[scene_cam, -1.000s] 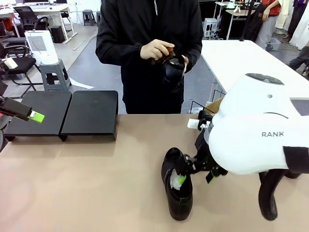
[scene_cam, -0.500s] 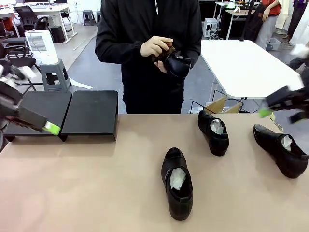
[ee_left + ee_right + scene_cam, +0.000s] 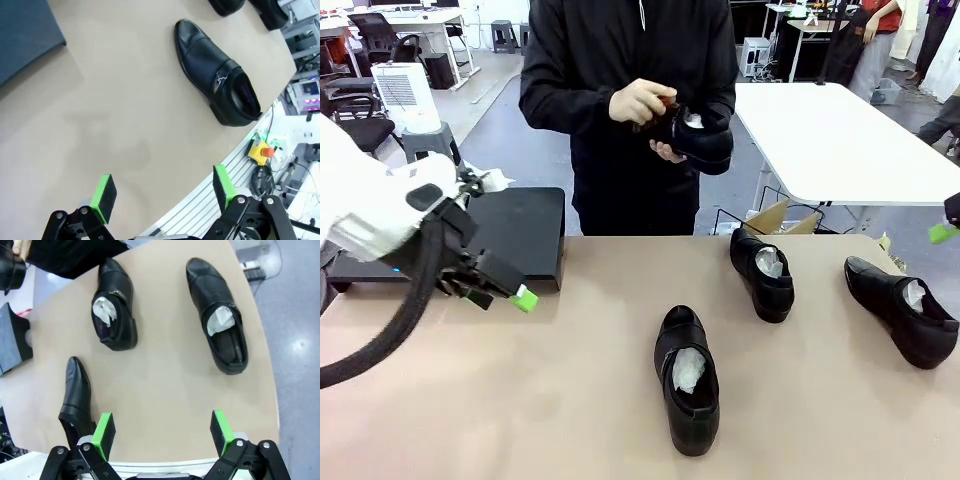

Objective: Organize the shoes by placing them on the stand.
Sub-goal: Place the Shoe from the middle of the table onto the Shoes Stand.

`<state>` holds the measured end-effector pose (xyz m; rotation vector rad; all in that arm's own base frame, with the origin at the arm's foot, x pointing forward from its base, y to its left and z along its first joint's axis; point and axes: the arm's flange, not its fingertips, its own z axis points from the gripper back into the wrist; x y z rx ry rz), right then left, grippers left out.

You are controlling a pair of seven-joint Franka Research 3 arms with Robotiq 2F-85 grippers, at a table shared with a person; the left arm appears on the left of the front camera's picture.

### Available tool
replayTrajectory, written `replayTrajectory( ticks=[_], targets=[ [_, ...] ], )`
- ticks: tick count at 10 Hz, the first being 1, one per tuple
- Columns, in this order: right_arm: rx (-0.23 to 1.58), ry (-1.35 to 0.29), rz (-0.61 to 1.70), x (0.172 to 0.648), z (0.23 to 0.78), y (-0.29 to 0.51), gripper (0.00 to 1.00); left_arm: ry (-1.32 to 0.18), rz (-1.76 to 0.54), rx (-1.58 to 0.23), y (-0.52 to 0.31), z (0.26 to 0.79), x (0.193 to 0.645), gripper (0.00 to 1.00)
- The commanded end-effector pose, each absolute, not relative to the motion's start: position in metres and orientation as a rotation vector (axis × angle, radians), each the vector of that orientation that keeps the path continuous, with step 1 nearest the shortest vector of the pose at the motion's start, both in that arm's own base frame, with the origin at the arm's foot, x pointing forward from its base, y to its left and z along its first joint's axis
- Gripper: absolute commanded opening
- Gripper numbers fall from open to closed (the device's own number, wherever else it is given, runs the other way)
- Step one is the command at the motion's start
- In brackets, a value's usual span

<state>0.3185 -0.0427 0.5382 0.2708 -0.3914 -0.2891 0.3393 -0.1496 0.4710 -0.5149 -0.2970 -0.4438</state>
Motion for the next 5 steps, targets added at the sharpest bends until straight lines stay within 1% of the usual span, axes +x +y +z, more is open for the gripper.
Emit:
replayTrajectory(
  ticks=[1,2,3,5],
  targets=[
    [0.279,-0.408,-0.253,0.315,0.545,-0.032,1.00,-0.315,-0.461,-0.546,-0.120,0.477,0.344,1.00],
    [0.279,-0.408,-0.253,0.315,0.545,-0.032,1.00,-0.297,-0.444,-0.515,-0.150,0.471,0.339,1.00],
    [0.279,-0.408,-0.253,0.315,0.545,-0.032,1.00,-0.408,-0.467,-0.503,-0.198,0.479,0.320,1.00],
    [0.279,-0.408,-0.253,0.315,0.545,-0.032,1.00,-0.465,-0.371,-0.540,-0.292,0.481,0.306,1.00]
  ],
)
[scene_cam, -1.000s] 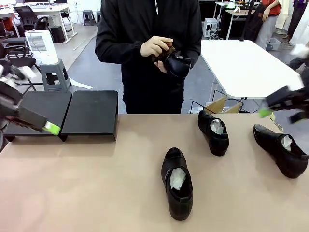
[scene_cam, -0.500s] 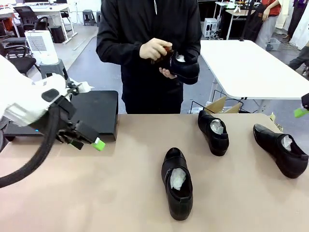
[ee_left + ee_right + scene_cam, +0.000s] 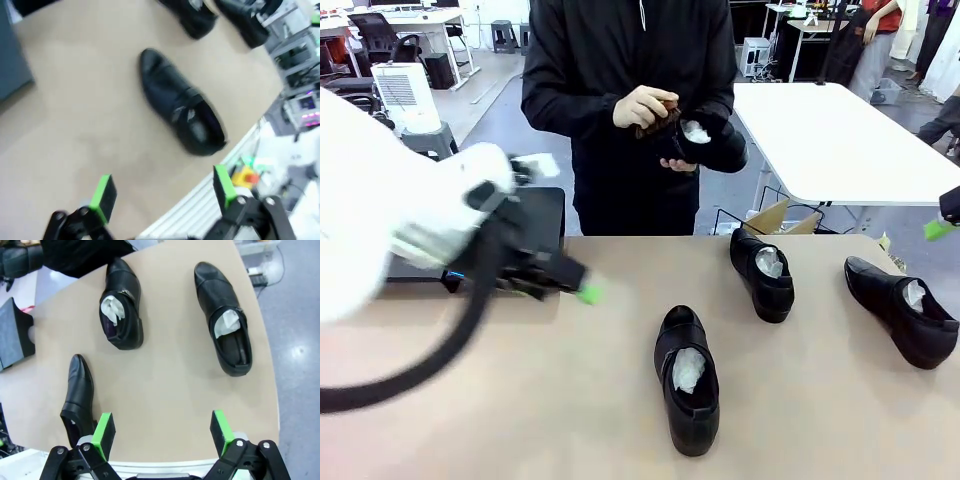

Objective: Organize the shoes by placing them on the stand.
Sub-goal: Place the Shoe from the middle of the table onto the Shoes Stand.

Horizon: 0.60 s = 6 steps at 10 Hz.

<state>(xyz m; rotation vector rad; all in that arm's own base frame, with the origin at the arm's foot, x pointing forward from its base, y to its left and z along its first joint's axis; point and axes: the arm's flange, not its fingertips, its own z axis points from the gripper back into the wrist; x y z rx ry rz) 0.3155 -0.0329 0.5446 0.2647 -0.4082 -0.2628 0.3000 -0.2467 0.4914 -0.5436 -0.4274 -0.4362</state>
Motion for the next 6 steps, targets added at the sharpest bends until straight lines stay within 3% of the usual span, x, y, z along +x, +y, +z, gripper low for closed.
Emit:
replayTrajectory(
  ticks=[1,3,6],
  targets=[
    [0.279,-0.408,-0.253,0.315,0.545,-0.032,1.00,-0.433,-0.335,-0.524,-0.313,0.480,0.304,1.00],
    [0.279,-0.408,-0.253,0.315,0.545,-0.032,1.00,-0.320,-0.273,-0.422,-0.370,0.459,0.298,1.00],
    [0.279,-0.408,-0.253,0.315,0.545,-0.032,1.00,-0.297,-0.287,-0.285,-0.431,0.454,0.286,1.00]
  ],
)
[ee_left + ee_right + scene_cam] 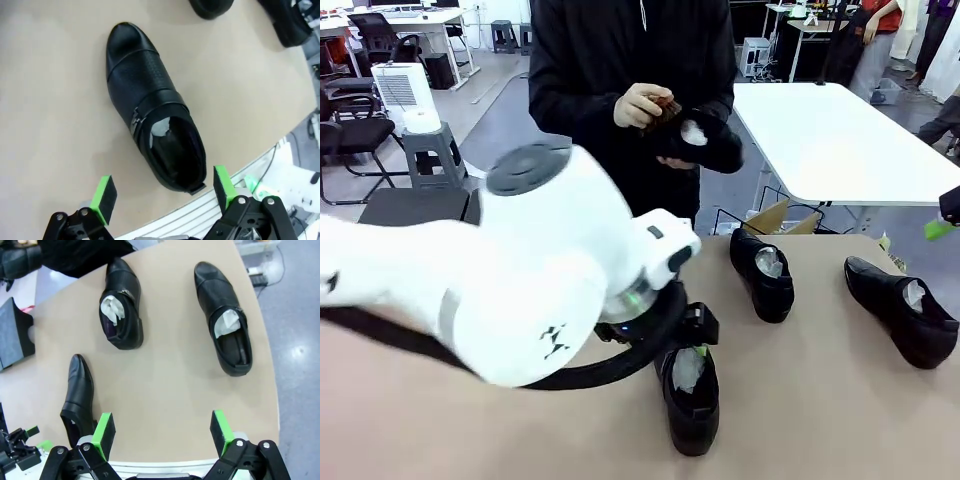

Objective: Organize the shoes by placing them on the stand.
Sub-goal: Place the Shoe from the middle of the table onto the Shoes Stand.

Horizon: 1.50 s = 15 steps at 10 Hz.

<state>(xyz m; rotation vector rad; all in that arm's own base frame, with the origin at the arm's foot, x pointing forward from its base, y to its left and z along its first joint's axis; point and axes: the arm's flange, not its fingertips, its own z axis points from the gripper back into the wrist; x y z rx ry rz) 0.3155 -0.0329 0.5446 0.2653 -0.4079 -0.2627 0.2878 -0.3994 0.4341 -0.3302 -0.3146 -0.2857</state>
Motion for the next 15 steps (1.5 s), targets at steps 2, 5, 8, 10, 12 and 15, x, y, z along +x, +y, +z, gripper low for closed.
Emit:
replayTrajectory(
  ticks=[2,5,8,10,12,15],
  targets=[
    [0.279,-0.408,-0.253,0.315,0.545,-0.032,1.00,-0.272,-0.287,-0.243,-0.462,0.452,0.278,1.00],
    [0.279,-0.408,-0.253,0.315,0.545,-0.032,1.00,-0.165,-0.217,-0.227,-0.491,0.436,0.268,1.00],
    [0.279,-0.408,-0.253,0.315,0.545,-0.032,1.00,-0.152,-0.126,-0.262,-0.515,0.412,0.280,1.00],
    [0.279,-0.408,-0.253,0.315,0.545,-0.032,1.00,-0.215,-0.100,-0.241,-0.528,0.395,0.289,1.00],
    [0.279,-0.408,-0.253,0.315,0.545,-0.032,1.00,-0.258,-0.113,-0.208,-0.534,0.375,0.296,1.00],
    [0.279,-0.408,-0.253,0.315,0.545,-0.032,1.00,-0.236,-0.058,-0.151,-0.537,0.357,0.304,1.00]
  ],
)
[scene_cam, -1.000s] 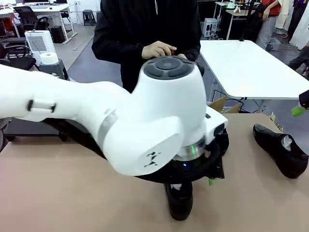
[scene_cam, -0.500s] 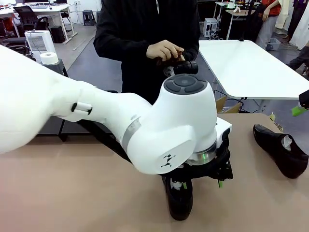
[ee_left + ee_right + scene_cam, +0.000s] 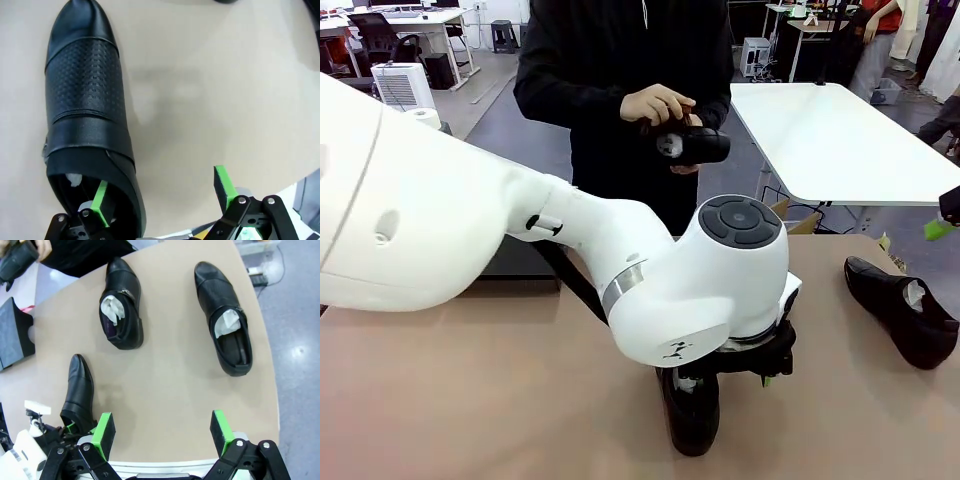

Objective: Organize the shoes by placing them on the stand.
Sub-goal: Place the Shoe from the middle of the table onto the Shoes Stand.

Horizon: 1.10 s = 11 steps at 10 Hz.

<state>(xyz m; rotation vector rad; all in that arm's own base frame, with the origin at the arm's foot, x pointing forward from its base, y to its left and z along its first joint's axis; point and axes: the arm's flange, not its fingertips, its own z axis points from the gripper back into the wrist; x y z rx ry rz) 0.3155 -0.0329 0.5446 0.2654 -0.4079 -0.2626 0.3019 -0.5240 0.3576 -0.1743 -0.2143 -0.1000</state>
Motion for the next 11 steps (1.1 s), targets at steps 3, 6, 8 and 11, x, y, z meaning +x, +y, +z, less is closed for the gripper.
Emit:
replayTrajectory(
  ticks=[3,6,8,11],
  targets=[
    [0.279,-0.408,-0.253,0.315,0.545,-0.032,1.00,-0.222,-0.020,-0.135,-0.533,0.348,0.317,0.90],
    [0.279,-0.408,-0.253,0.315,0.545,-0.032,1.00,-0.218,-0.025,-0.116,-0.530,0.347,0.318,0.49],
    [0.279,-0.408,-0.253,0.315,0.545,-0.032,1.00,-0.224,-0.025,-0.111,-0.527,0.347,0.319,0.20],
    [0.279,-0.408,-0.253,0.315,0.545,-0.032,1.00,-0.220,-0.024,-0.095,-0.522,0.342,0.320,0.00]
  ],
)
